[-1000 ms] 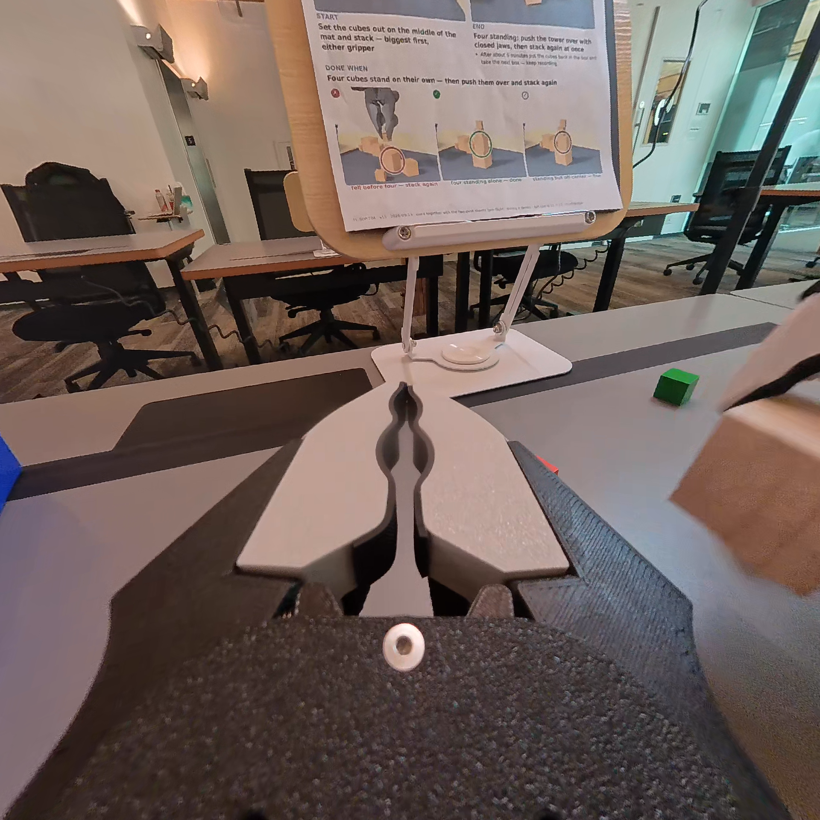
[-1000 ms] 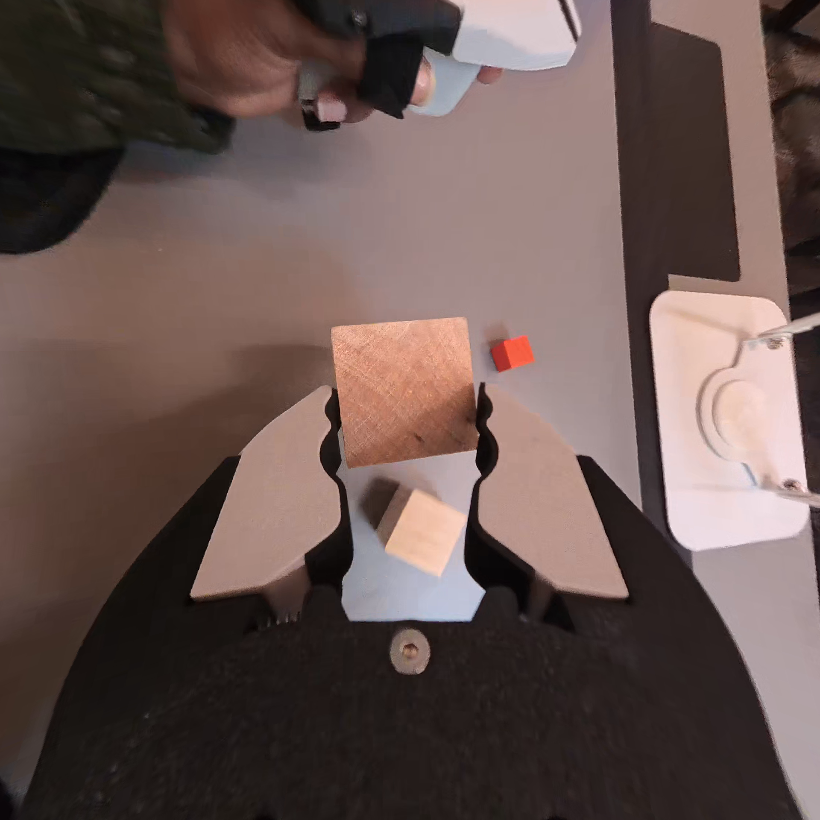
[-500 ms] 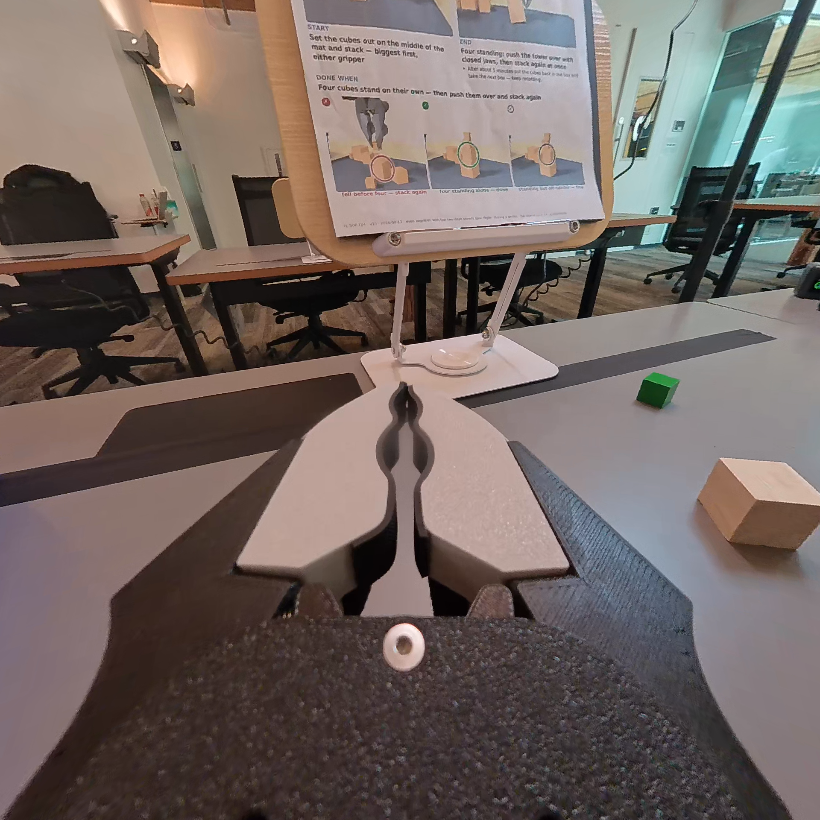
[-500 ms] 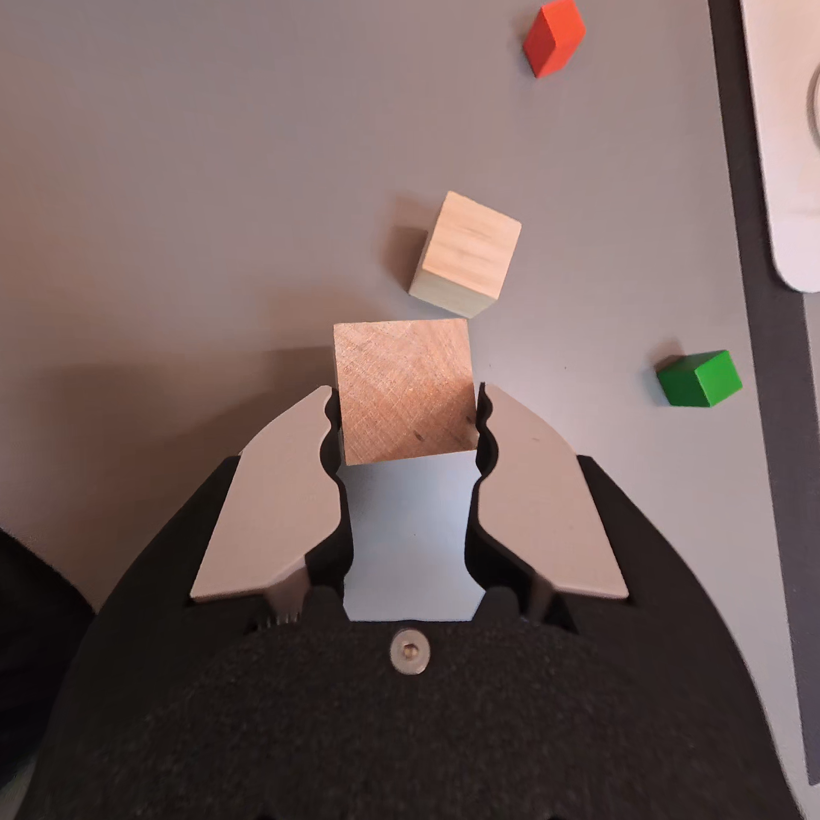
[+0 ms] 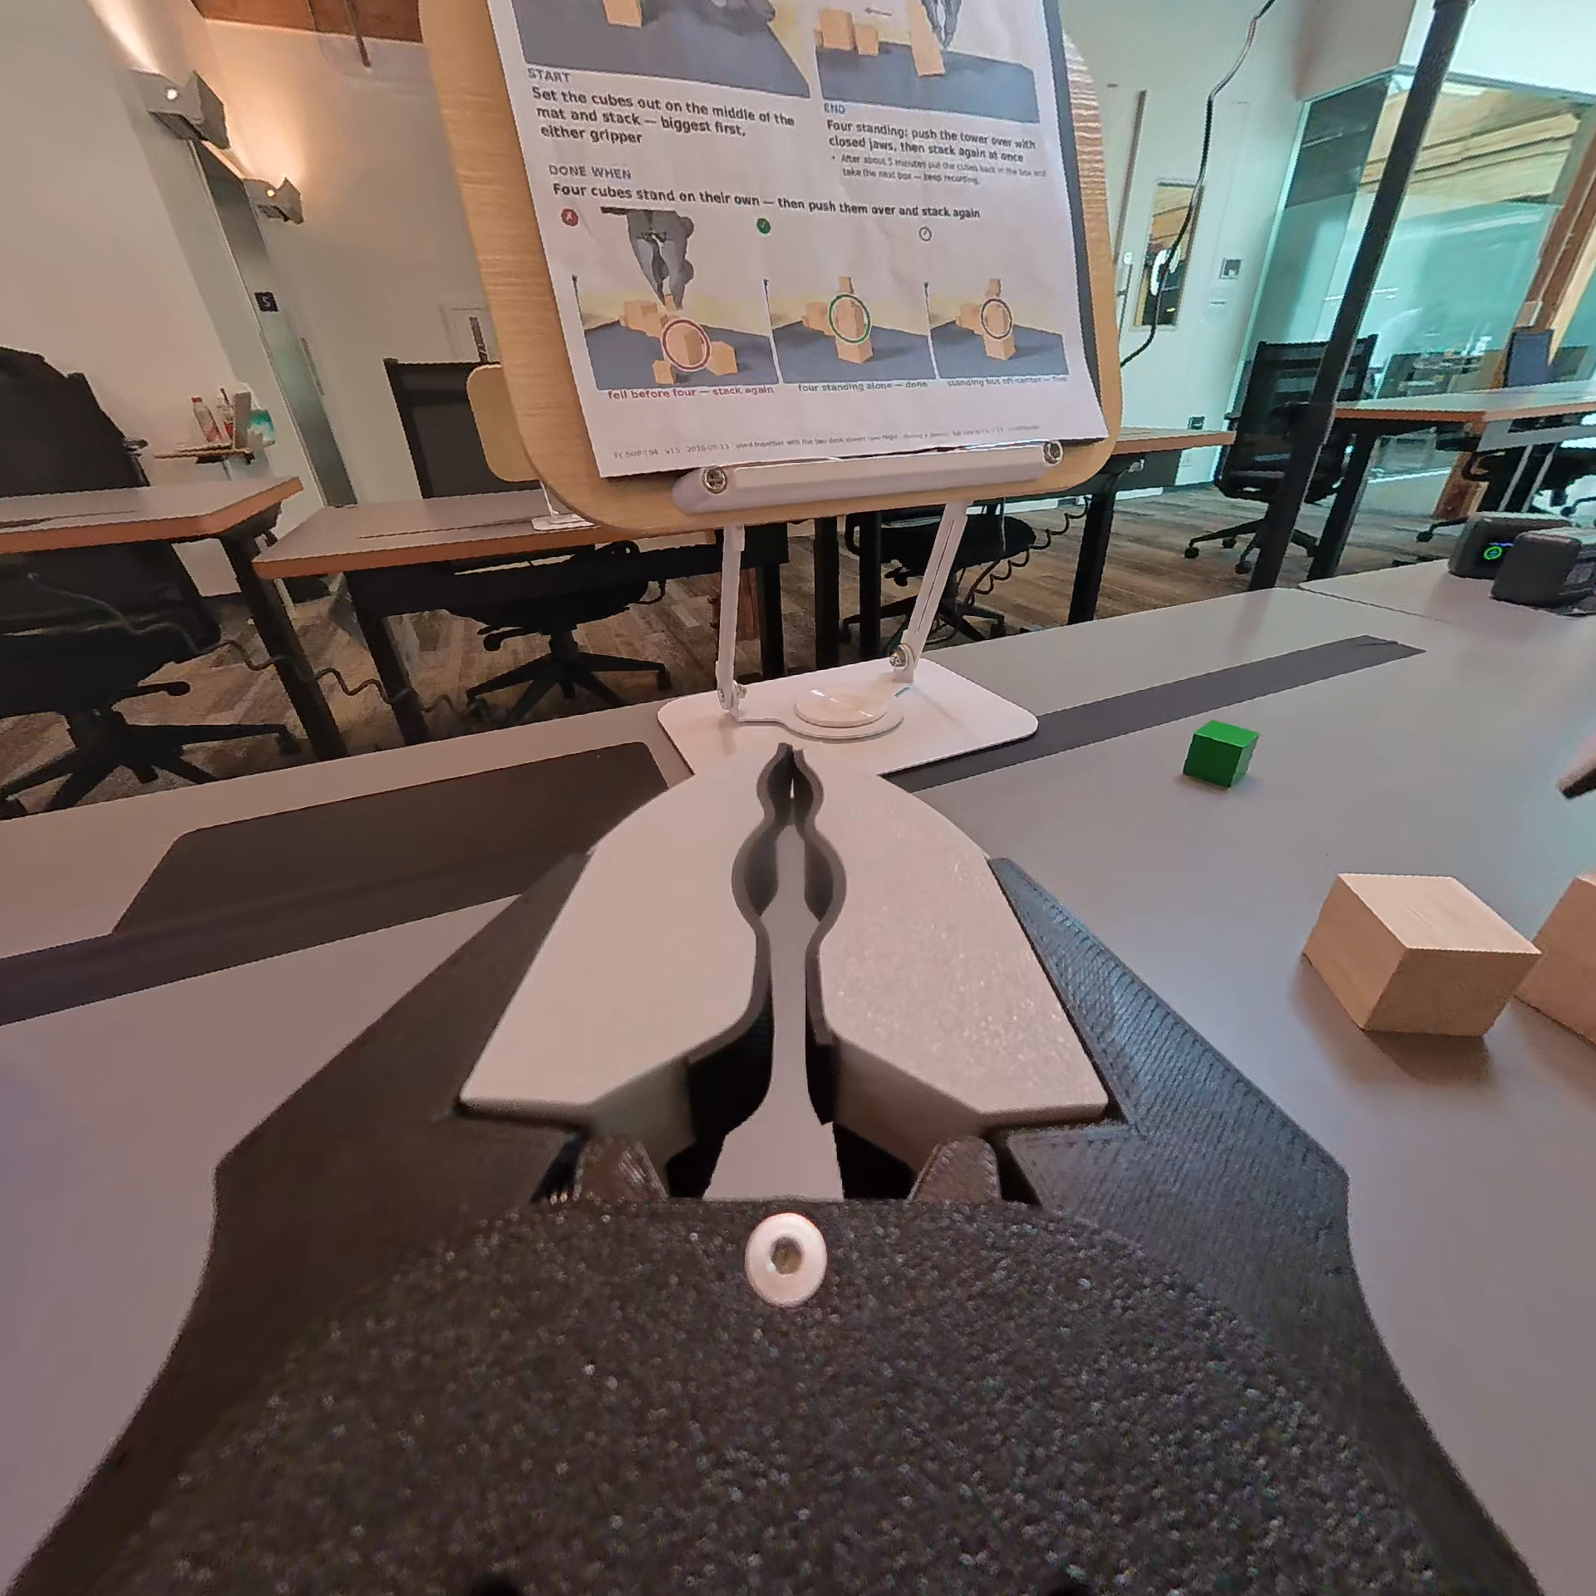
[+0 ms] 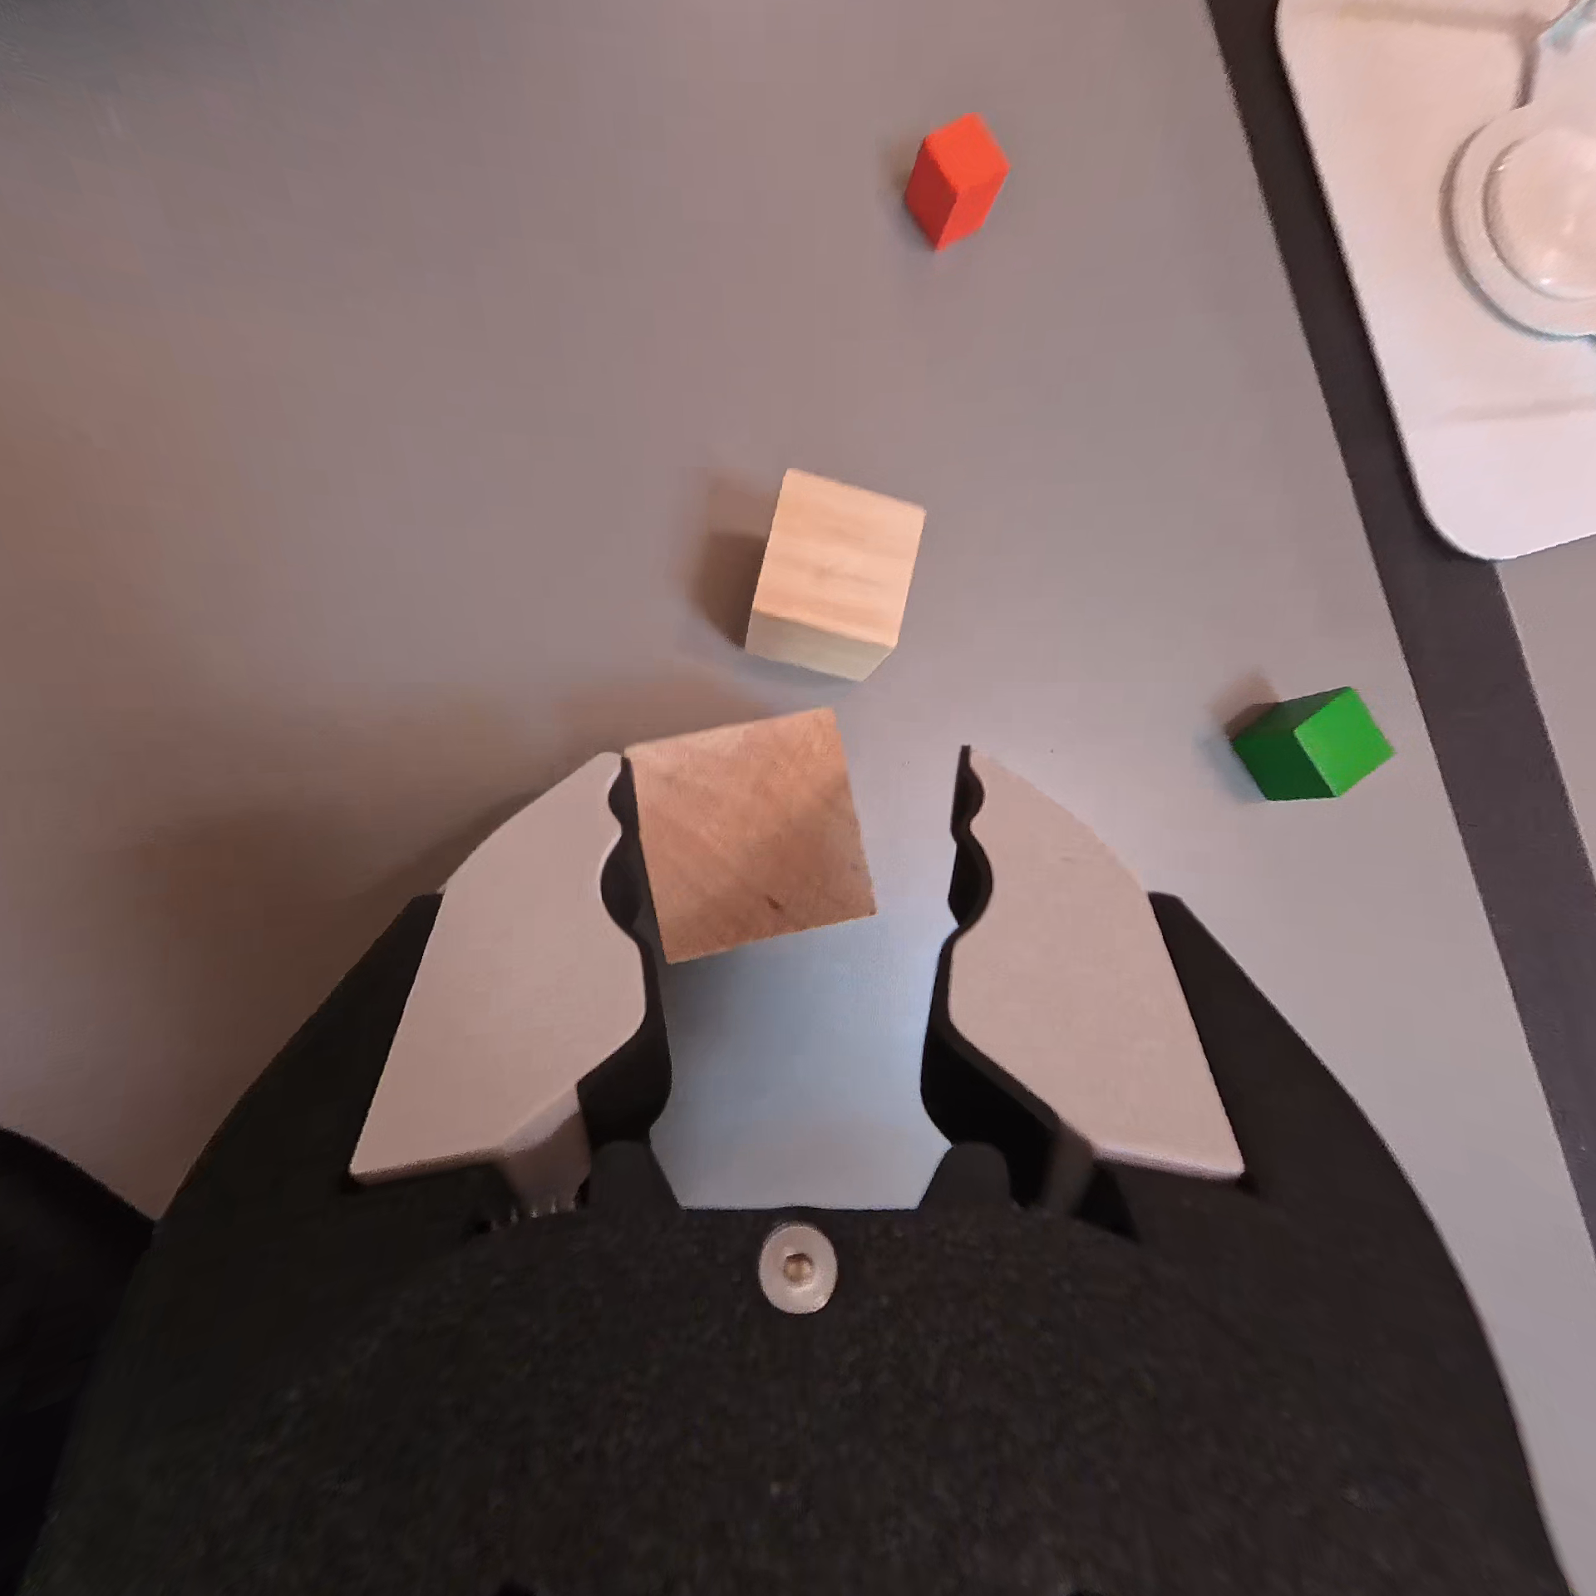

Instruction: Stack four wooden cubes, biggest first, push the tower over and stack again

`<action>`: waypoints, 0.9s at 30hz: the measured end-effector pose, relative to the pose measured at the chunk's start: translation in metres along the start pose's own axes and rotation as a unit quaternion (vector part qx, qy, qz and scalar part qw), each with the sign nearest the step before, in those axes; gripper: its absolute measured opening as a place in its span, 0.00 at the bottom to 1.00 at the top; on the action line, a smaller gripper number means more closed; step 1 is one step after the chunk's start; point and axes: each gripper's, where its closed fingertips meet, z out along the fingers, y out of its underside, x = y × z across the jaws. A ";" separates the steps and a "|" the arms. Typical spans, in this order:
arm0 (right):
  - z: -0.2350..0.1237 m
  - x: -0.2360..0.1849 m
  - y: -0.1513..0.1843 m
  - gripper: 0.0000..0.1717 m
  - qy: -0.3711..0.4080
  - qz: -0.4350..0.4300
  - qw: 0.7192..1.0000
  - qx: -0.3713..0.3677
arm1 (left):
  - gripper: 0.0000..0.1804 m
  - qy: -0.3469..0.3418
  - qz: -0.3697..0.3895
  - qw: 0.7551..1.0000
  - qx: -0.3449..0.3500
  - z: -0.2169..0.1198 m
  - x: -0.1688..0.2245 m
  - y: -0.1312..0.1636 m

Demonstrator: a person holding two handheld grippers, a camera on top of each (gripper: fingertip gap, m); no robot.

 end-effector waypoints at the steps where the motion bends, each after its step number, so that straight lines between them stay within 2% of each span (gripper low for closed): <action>1: -0.001 0.003 -0.005 0.40 0.002 0.016 1.000 -0.003 | 0.00 -0.001 0.000 1.000 -0.003 0.001 0.000 0.001; 7: 0.021 0.011 -0.026 0.40 0.011 0.091 0.993 -0.071 | 0.00 -0.006 0.004 1.000 -0.010 0.001 -0.001 0.004; 12: 0.049 0.010 -0.025 0.42 0.015 0.093 0.982 -0.163 | 0.00 -0.006 0.002 1.000 -0.010 0.001 -0.002 0.004; 14: 0.059 0.011 -0.022 0.38 0.017 0.097 0.976 -0.192 | 0.00 -0.006 0.000 1.000 -0.008 0.001 -0.003 0.003; 16: 0.067 0.010 -0.017 0.26 0.008 0.098 0.971 -0.218 | 0.00 -0.007 -0.001 1.000 -0.007 0.000 -0.004 0.002; 17: 0.067 0.011 -0.019 0.25 0.003 0.096 0.971 -0.219 | 0.00 -0.008 -0.003 1.000 -0.006 0.000 -0.005 0.002; 20: 0.056 0.013 -0.035 0.25 -0.013 0.088 0.979 -0.182 | 0.00 -0.011 -0.005 1.000 -0.005 -0.001 -0.008 0.001; 23: 0.030 0.012 -0.054 0.25 -0.032 0.041 0.990 -0.134 | 0.00 -0.013 -0.009 1.000 -0.004 -0.001 -0.010 0.001; 27: -0.011 0.011 -0.049 0.25 -0.042 -0.033 0.989 -0.138 | 0.00 -0.012 -0.007 1.000 -0.005 -0.001 -0.009 0.001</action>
